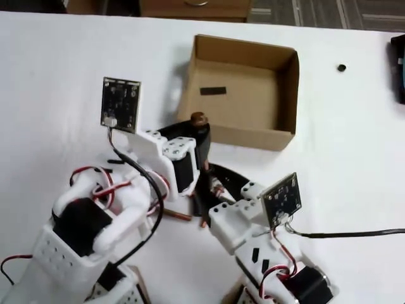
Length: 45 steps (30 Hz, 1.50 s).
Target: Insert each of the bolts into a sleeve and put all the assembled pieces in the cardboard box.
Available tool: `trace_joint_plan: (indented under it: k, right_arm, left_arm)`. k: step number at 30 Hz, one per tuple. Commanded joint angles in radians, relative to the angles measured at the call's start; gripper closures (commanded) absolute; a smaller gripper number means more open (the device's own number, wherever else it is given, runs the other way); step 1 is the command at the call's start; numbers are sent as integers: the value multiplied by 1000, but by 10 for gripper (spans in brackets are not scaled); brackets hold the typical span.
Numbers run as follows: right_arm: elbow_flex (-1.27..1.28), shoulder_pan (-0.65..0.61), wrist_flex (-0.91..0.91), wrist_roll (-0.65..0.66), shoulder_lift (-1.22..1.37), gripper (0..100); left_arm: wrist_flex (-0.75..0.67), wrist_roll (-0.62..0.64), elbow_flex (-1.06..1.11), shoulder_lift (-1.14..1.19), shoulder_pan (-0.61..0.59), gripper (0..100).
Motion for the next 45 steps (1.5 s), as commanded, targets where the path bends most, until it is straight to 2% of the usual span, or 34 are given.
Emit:
trace_joint_plan:
  k: [1,8,17,20,26,29,34,40,45]
  right_arm:
    - [5,-2,-28,0,-7,979]
    - [14,-1,-28,0,-7,979]
    - [14,-1,-28,0,-7,979]
    - [14,-1,-28,0,-7,979]
    - [14,-1,-27,0,-7,979]
    - [14,-1,-27,0,-7,979]
    - [15,-1,-24,0,-7,979]
    - [32,-1,-24,2,-7,979]
    - [37,48,-22,2,-7,979]
  left_arm:
    - [41,5,-12,-14,43,978]
    - [106,6,8,-74,54,978]
    - [118,-2,211,-176,78,977]
    - [120,-49,248,-186,94,967]
    - [150,-78,245,-186,98,771]
    - [150,-78,243,-187,95,737]
    - [146,-84,179,-187,91,736]
    - [152,-87,1,-178,87,736]
    - [149,-91,-101,-181,0,736]
